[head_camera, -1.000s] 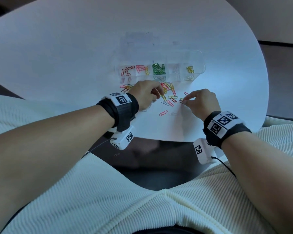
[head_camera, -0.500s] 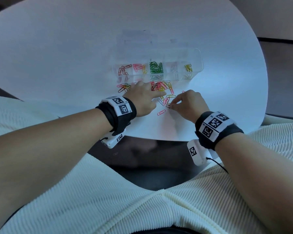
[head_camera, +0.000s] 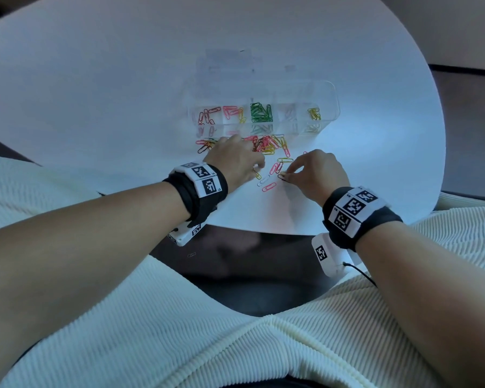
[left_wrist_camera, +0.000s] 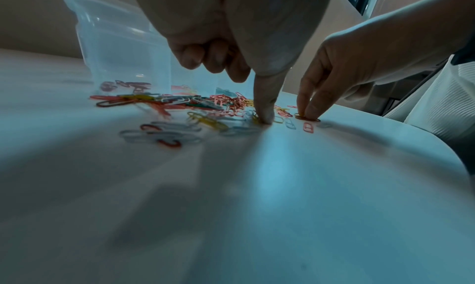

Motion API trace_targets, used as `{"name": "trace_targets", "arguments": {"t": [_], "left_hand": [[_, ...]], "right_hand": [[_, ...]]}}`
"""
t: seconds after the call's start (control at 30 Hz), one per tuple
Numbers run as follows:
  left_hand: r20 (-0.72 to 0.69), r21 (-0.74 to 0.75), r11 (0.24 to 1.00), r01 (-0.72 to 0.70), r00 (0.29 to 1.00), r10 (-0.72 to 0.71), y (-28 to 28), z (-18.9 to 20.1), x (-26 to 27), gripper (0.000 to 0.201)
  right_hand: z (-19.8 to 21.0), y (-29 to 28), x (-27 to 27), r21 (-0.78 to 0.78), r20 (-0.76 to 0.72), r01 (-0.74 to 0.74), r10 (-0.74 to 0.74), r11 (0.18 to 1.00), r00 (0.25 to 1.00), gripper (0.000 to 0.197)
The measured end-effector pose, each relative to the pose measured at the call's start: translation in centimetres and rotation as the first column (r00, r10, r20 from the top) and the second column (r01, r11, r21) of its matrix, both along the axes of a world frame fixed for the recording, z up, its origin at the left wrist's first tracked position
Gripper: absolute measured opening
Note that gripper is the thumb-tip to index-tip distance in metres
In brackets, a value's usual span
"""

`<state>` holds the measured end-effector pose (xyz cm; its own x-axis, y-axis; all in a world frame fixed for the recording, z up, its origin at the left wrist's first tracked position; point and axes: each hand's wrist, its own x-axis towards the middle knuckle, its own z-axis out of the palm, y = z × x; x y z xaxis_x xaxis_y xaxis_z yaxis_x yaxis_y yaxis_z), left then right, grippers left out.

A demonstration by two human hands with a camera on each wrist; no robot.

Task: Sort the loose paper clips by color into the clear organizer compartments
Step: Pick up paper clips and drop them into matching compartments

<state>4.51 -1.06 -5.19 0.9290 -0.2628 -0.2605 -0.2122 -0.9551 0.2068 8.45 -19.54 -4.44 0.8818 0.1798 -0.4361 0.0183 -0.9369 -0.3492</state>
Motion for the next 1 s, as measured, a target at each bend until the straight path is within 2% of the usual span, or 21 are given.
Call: {"name": "trace_targets", "arguments": {"t": [0.27, 0.37, 0.47, 0.53, 0.63, 0.77, 0.9, 1.0], "left_hand": [[-0.024, 0.007, 1.0, -0.008, 1.0, 0.008, -0.2, -0.2, 0.1, 0.016], [-0.016, -0.068, 0.996, -0.062, 0.998, 0.061, -0.1, -0.2, 0.0, 0.014], [-0.002, -0.21, 0.967, -0.145, 0.989, 0.148, -0.4, 0.5, 0.2, 0.012], [-0.052, -0.323, 0.919, -0.226, 0.974, 0.221, -0.6, 1.1, 0.5, 0.009], [-0.185, -0.484, 0.795, -0.365, 0.931, 0.315, -0.6, 1.5, 0.8, 0.007], [-0.314, -0.574, 0.645, -0.504, 0.863, 0.395, -0.5, 1.8, 1.1, 0.012], [-0.375, -0.596, 0.596, -0.538, 0.843, 0.386, -0.6, 2.0, 1.3, 0.019], [-0.448, -0.604, 0.548, -0.579, 0.815, 0.367, -0.6, 2.2, 1.1, 0.027]], "right_hand": [[0.3, 0.0, 0.0, 0.013, -0.067, 0.008, -0.007, 1.0, 0.998, 0.012], [0.7, -0.4, 0.6, 0.093, -0.052, 0.048, -0.043, 0.994, 0.998, 0.014], [1.0, -0.8, 1.2, 0.165, -0.046, 0.116, -0.11, 0.979, 0.993, 0.016], [1.0, -0.9, 1.5, 0.219, -0.059, 0.17, -0.161, 0.961, 0.985, 0.014], [1.2, -1.1, 1.6, 0.306, -0.106, 0.243, -0.22, 0.921, 0.97, 0.011], [1.7, -0.8, 1.5, 0.382, -0.151, 0.315, -0.277, 0.869, 0.949, 0.012], [2.2, -0.5, 1.6, 0.427, -0.266, 0.417, -0.329, 0.802, 0.906, 0.012], [2.3, -0.4, 1.6, 0.503, -0.395, 0.519, -0.35, 0.691, 0.849, 0.02]]}}
